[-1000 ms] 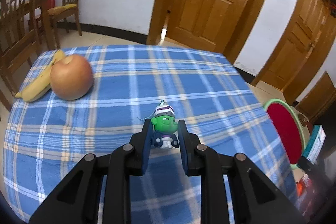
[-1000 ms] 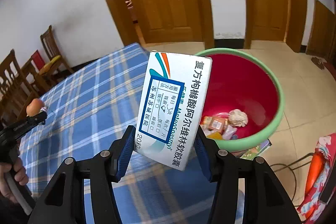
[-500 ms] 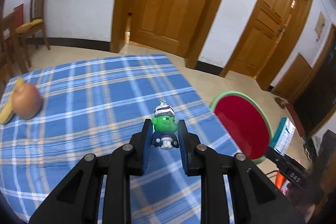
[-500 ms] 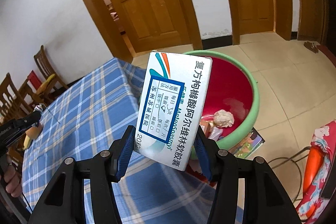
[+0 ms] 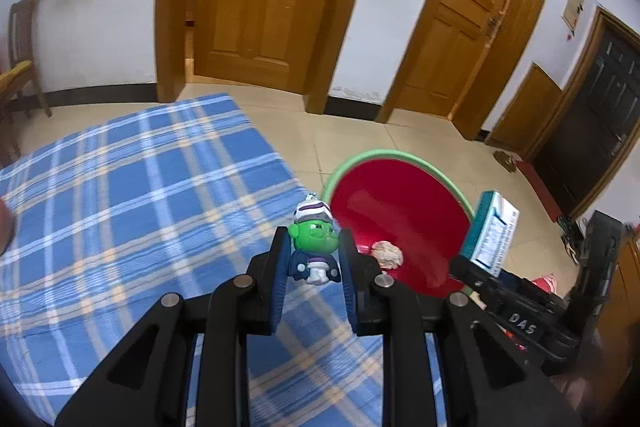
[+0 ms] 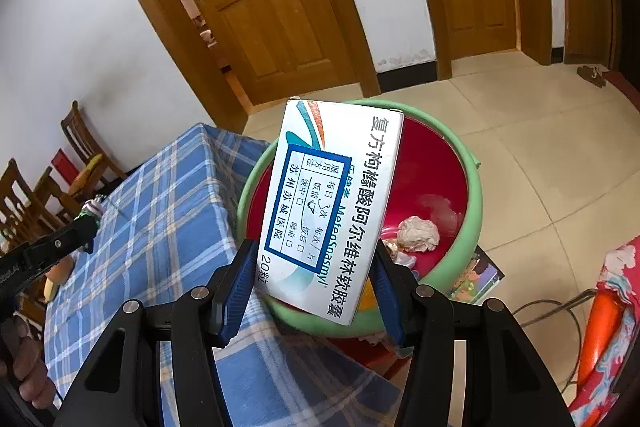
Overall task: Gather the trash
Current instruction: 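Carry the toy and medicine box over the red bucket with both tools, then open the left tool to drop the toy while the right tool drops the box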
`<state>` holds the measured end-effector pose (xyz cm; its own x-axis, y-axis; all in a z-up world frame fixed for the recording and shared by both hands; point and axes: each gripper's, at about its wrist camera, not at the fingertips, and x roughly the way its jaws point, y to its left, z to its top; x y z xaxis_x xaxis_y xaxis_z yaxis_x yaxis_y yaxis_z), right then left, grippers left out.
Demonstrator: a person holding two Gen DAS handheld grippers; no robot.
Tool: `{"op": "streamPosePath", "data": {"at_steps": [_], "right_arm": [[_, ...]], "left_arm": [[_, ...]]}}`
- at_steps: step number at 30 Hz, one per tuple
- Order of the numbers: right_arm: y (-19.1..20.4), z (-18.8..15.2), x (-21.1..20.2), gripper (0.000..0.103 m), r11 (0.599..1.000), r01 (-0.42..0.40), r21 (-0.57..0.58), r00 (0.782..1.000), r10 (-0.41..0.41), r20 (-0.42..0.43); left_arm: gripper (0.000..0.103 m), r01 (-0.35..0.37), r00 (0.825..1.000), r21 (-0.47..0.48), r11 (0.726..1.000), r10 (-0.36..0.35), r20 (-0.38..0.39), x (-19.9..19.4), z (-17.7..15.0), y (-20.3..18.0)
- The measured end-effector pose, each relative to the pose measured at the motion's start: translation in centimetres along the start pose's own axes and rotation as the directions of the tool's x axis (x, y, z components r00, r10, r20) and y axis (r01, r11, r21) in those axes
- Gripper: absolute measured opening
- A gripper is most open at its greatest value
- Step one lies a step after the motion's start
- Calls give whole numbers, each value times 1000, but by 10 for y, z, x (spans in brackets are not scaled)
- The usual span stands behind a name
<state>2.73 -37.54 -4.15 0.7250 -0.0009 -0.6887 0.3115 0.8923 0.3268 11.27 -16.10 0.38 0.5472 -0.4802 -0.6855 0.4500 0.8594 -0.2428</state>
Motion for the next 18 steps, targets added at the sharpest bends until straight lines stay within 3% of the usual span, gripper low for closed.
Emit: {"op": "streamPosePath", "data": {"at_steps": [18], "right_arm": [[-34, 1, -9, 58, 999, -5, 49, 1000, 4, 13]], "left_arm": [[24, 44, 995, 83, 996, -36, -89, 57, 1, -56]]}}
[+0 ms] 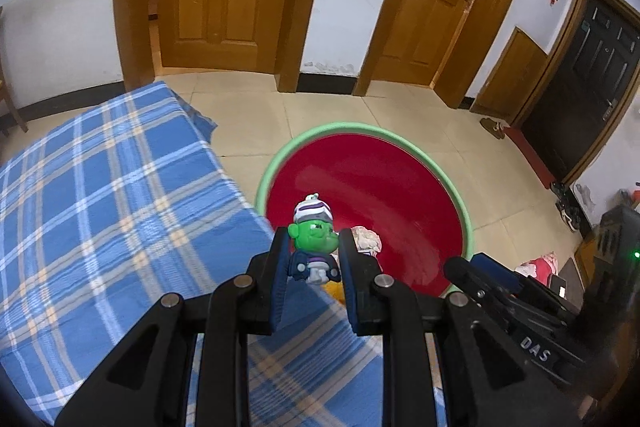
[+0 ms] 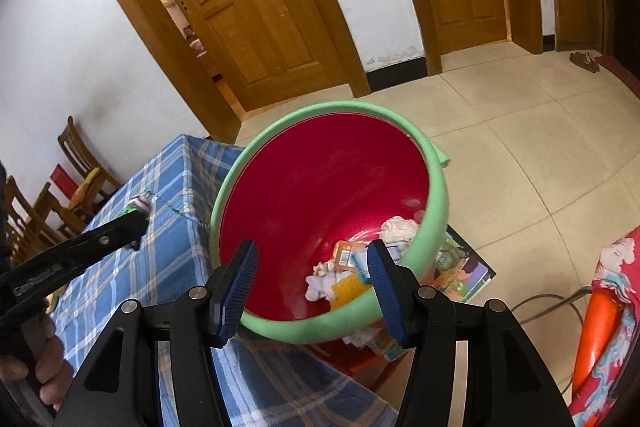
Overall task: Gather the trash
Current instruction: 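Open the left tool to drop the toy while the right tool drops the box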
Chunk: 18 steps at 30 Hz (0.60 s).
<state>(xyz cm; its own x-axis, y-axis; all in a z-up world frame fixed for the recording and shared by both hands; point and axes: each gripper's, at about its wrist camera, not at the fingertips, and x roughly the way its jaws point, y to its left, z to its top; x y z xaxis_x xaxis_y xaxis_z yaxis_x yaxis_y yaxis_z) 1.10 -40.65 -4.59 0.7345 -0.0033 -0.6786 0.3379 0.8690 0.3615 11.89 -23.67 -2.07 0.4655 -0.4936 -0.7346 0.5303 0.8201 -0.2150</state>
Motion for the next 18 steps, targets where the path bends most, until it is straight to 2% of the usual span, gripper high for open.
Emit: {"op": "streamPosePath", "data": {"at_steps": [7, 8, 11, 18], "right_arm": [[-4, -2, -4, 58, 1000, -8, 17, 1000, 8, -2], [-5, -2, -5, 58, 1000, -9, 18, 1000, 9, -2], [-6, -2, -6, 58, 1000, -12, 21, 1000, 12, -3], [-1, -3, -12, 60, 999, -30, 19, 1000, 30, 0]], "left_arm": [[24, -4, 999, 38, 999, 6, -33, 21, 6, -11], [25, -9, 999, 42, 999, 10, -34, 22, 7, -12], [37, -18, 999, 50, 999, 19, -29, 21, 8, -14], [42, -31, 999, 49, 998, 32, -16, 10, 5, -10]]}}
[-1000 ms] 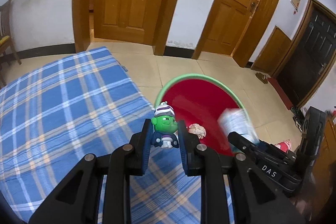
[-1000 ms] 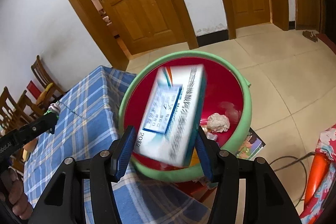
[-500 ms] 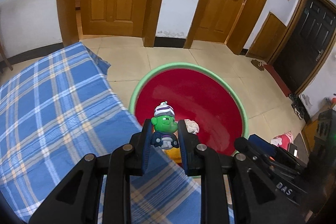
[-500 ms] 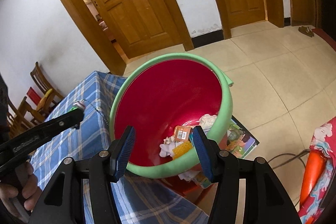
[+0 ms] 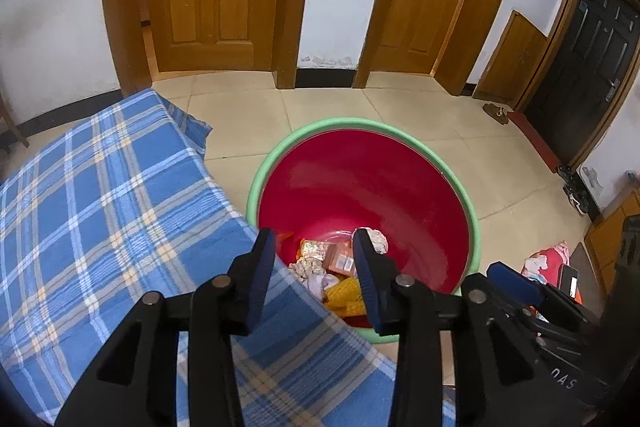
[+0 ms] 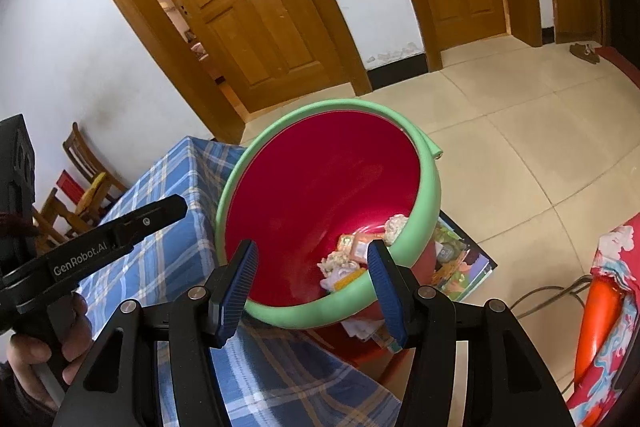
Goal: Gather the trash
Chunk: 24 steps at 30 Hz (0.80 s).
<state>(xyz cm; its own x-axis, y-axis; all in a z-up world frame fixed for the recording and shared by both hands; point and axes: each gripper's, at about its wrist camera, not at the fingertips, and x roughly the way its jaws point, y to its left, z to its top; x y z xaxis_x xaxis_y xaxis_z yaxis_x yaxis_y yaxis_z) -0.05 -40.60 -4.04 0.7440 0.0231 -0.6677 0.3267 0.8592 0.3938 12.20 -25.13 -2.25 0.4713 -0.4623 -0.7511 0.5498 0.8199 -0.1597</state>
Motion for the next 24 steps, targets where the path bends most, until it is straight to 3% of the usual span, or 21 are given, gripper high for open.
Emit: {"op": "streamPosePath", "data": {"at_steps": [12, 19, 24], "right_arm": [[32, -13, -21, 65, 998, -31, -60, 1000, 32, 1], [61, -28, -36, 77, 992, -24, -122, 1000, 25, 5], [80, -43, -47, 78, 986, -13, -164, 1000, 14, 4]], "left_arm": [[65, -76, 996, -81, 994, 80, 44, -51, -22, 25], [76, -170, 979, -165, 971, 185, 80, -96, -44, 47], [82, -222, 965, -212, 952, 246, 96, -128, -60, 62]]}}
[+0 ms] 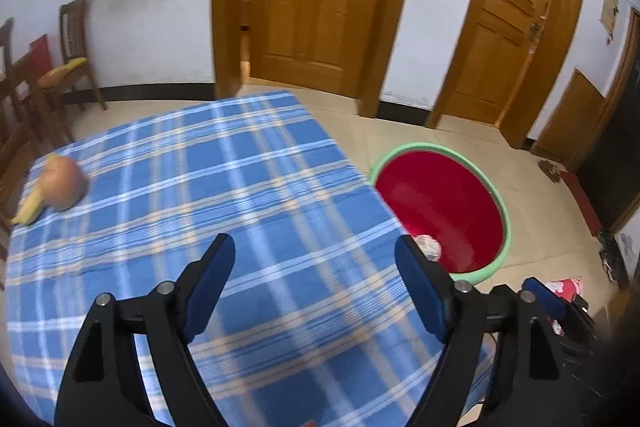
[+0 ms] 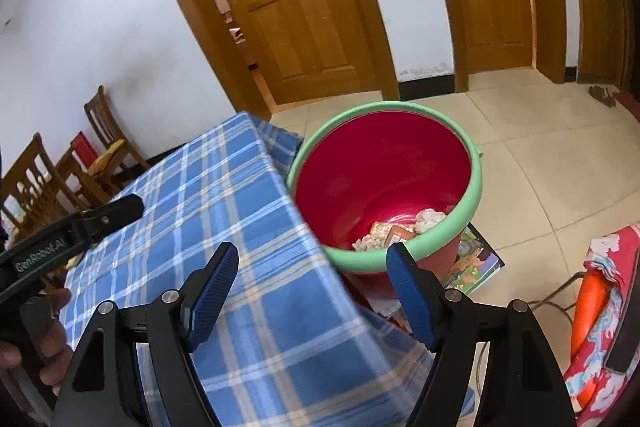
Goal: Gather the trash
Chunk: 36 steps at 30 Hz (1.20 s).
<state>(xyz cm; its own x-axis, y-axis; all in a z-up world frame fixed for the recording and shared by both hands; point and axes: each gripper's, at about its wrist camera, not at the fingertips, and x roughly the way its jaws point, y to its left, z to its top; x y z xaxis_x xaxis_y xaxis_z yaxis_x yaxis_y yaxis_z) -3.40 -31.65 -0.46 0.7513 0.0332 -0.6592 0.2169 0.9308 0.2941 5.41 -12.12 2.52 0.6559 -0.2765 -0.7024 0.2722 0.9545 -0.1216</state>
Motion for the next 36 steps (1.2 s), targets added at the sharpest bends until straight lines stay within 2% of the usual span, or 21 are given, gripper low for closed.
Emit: {"op": "streamPosePath", "data": {"at_steps": [10, 21, 36], "right_arm": [[40, -16, -23, 81, 997, 16, -81, 999, -13, 35], [59, -23, -36, 81, 993, -6, -121, 999, 13, 52], [63, -27, -37, 81, 992, -14, -125, 999, 20, 43]], "left_arm": [[86, -101, 994, -43, 994, 102, 30, -40, -31, 33], [86, -131, 990, -69, 989, 134, 39, -62, -48, 45], [86, -136, 990, -89, 987, 139, 33, -66, -52, 46]]}}
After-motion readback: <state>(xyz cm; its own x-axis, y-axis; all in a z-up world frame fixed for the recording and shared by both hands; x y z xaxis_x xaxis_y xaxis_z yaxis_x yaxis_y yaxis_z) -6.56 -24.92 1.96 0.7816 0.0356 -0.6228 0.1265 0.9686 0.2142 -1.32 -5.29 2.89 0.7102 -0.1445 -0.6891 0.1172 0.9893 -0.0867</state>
